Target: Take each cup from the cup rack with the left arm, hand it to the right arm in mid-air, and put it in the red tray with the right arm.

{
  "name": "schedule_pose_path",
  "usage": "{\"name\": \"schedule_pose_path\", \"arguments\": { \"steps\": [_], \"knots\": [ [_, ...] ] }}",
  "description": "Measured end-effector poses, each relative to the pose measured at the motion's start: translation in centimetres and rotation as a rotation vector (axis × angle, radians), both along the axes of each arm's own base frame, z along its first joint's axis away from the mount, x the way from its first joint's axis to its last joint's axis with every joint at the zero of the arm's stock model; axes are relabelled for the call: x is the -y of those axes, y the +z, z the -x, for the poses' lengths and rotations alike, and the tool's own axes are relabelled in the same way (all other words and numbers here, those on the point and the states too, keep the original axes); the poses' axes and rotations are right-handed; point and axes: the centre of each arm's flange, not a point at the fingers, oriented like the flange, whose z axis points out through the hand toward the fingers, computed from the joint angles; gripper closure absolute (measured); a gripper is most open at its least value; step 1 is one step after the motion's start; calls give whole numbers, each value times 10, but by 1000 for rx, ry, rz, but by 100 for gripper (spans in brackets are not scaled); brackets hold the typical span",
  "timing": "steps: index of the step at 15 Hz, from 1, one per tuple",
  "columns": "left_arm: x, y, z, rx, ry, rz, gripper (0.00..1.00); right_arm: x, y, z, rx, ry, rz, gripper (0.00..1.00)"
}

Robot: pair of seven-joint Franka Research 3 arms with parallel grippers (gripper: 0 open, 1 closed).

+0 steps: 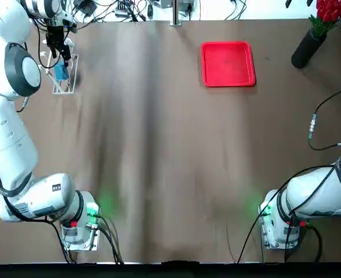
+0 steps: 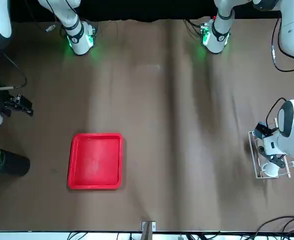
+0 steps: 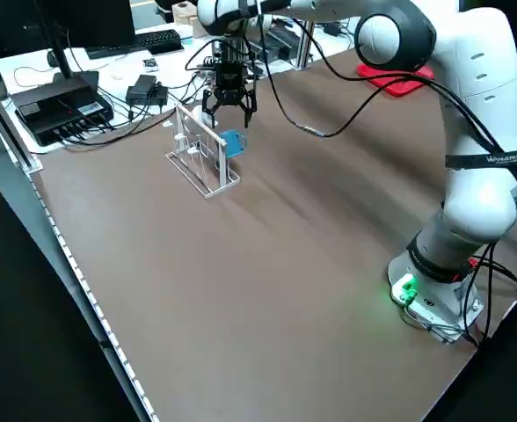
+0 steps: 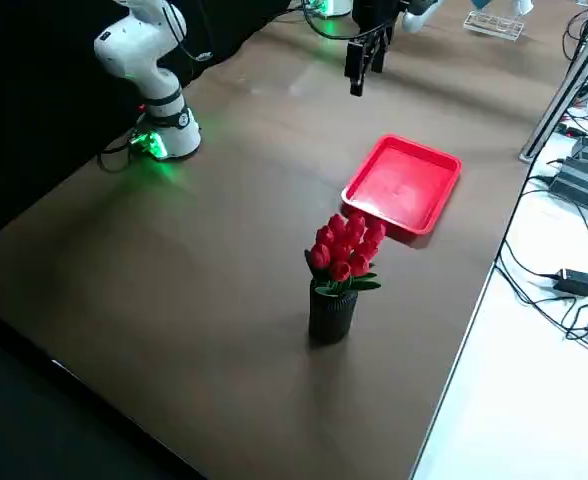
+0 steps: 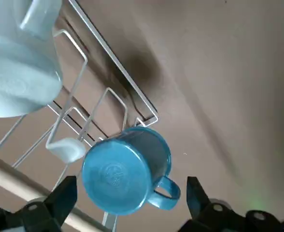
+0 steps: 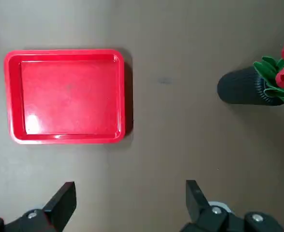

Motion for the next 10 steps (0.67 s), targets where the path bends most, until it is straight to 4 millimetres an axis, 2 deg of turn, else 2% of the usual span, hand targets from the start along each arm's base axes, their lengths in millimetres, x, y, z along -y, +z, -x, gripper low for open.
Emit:
{"name": "schedule_pose_path", "arguments": {
  "steps": [10],
  "knots": [
    [-3,-15,0,-10,24,-11,0,-1,0,0,0,1,0,0]
  ]
}}
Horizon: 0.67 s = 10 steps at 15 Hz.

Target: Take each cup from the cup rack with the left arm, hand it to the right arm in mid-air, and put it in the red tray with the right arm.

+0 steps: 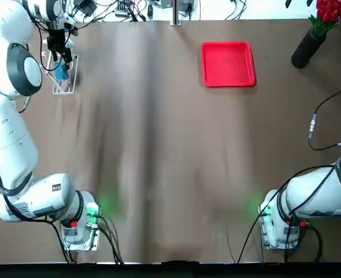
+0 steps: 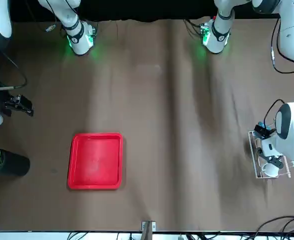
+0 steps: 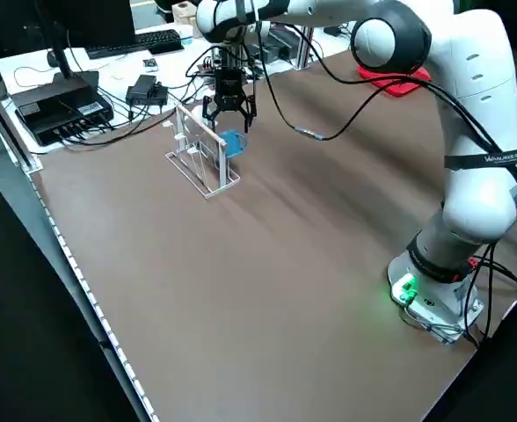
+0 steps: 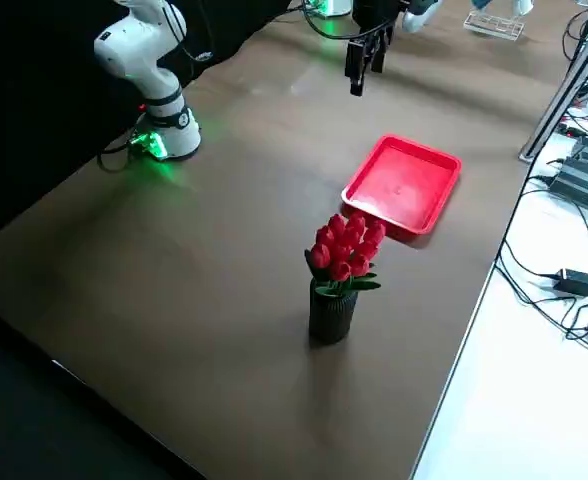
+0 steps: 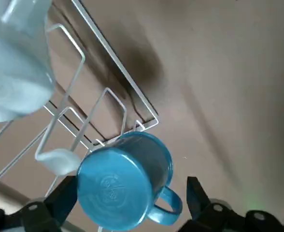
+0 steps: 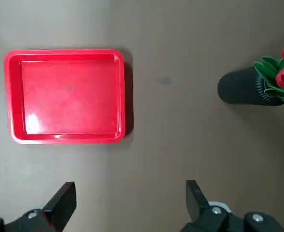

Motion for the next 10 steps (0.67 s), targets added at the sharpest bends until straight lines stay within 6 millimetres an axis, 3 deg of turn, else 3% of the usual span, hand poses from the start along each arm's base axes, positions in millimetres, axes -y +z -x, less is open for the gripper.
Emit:
{"name": "schedule_pose_path", "arguments": {
  "steps": [10],
  "knots": [
    [-2,-13,1,-9,33,-28,0,0,0,0,0,0,0,0]
  ]
}}
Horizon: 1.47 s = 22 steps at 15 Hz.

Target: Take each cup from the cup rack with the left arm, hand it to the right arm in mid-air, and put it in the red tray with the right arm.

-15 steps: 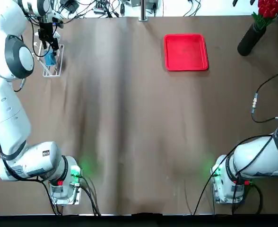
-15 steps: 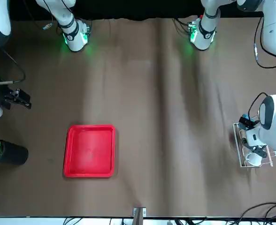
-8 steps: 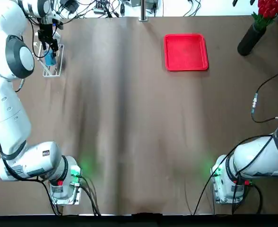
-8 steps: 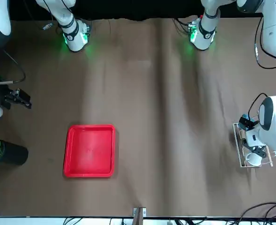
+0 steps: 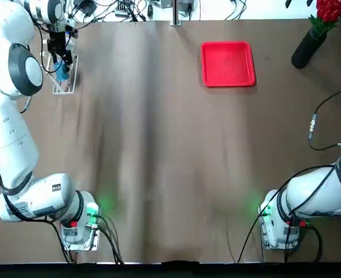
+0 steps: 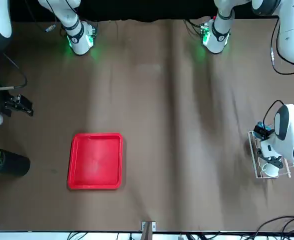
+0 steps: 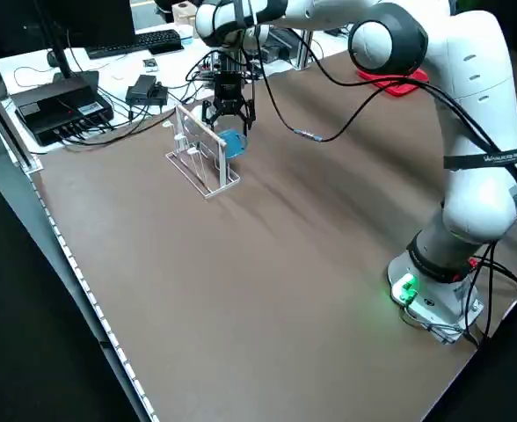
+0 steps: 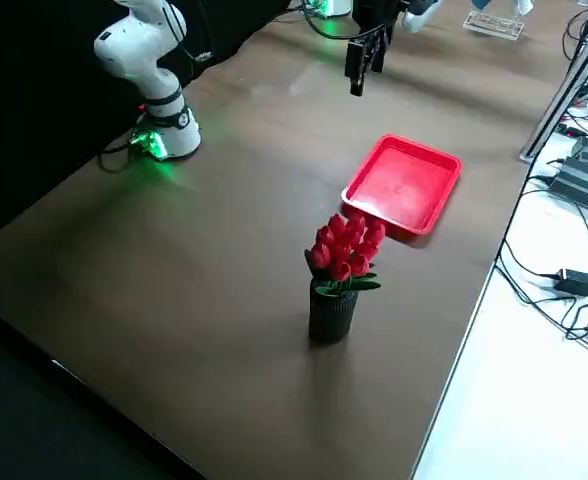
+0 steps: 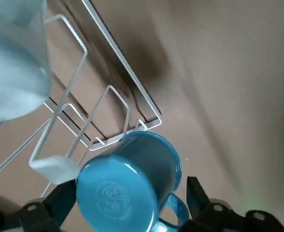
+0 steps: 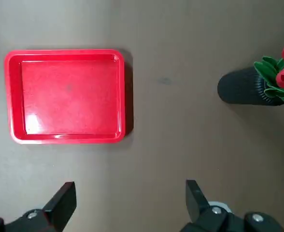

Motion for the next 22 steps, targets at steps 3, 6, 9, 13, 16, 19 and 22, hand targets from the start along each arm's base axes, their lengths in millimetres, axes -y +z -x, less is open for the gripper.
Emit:
{"name": "schedule_pose_path", "arguments": {
  "steps": [3,6,9,13,16,19,22],
  "knots": [
    [0,-5,0,-6,1,1,0,0,0,0,0,0,0,0],
    [0,-6,0,-10,-11,-15,0,0,0,0,0,0,0,0],
    [1,-7,0,-12,-17,-23,0,0,0,0,0,0,0,0],
    [4,-9,-1,-15,-23,-26,6,0,0,0,0,0,0,0],
    [4,-8,-1,-14,-30,-34,19,0,0,0,0,0,0,0],
    [4,-8,-1,-14,-30,-34,19,0,0,0,0,0,0,0],
    [5,-8,-2,-13,-31,-34,19,0,0,0,0,0,0,0]
  ]
}}
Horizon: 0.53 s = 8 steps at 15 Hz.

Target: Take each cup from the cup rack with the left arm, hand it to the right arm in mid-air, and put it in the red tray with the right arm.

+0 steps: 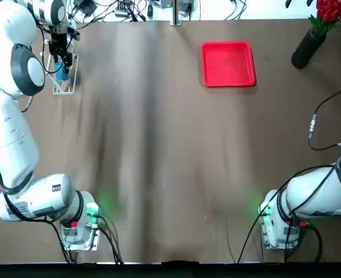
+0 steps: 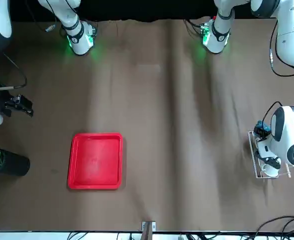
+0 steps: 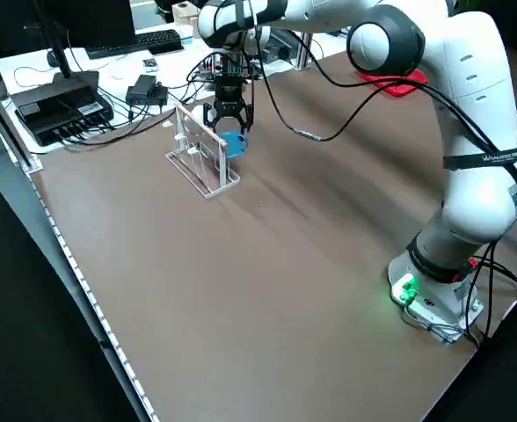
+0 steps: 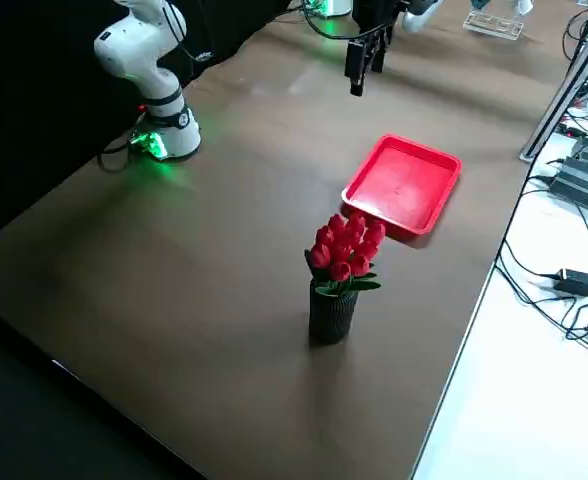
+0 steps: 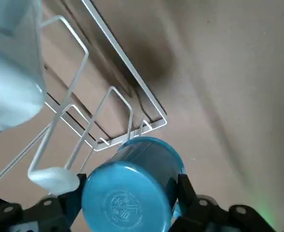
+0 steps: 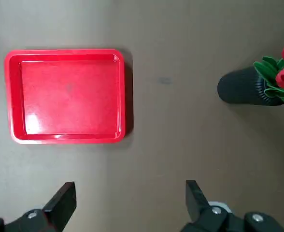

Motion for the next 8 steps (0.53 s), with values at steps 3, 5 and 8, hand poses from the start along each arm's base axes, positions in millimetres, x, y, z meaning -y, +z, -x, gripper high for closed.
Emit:
{"name": "schedule_pose_path", "arguments": {
  "steps": [3,5,8],
  "knots": [
    [0,1,0,1,0,0,19,0,0,0,0,0,0,0],
    [0,1,-1,3,0,0,20,0,0,0,0,0,0,0],
    [-1,2,-1,3,1,-1,20,0,0,0,0,0,0,0]
  ]
}}
